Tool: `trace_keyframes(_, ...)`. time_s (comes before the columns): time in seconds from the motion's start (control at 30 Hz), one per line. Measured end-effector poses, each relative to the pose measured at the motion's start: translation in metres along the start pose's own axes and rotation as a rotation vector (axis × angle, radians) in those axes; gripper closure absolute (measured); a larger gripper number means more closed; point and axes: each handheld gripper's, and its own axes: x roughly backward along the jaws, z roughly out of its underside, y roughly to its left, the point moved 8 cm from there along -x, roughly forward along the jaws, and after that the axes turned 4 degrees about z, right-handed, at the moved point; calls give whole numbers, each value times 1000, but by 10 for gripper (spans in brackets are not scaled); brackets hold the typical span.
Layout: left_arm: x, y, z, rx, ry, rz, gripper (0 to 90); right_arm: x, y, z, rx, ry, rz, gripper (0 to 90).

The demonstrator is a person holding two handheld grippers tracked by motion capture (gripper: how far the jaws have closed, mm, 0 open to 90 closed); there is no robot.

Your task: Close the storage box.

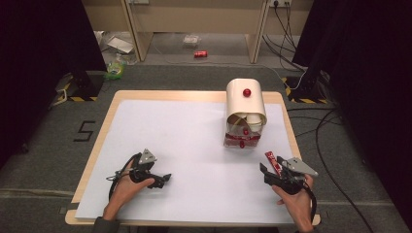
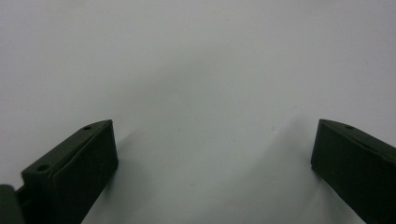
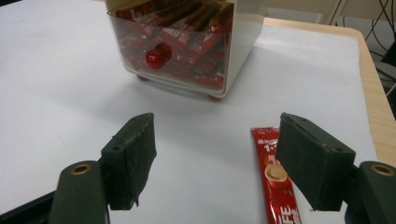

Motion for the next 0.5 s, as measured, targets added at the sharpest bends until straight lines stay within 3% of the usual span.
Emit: trace_keyframes(0.5,0,0,0,0,0,0,0,16,-3,16,3,32,-7,275)
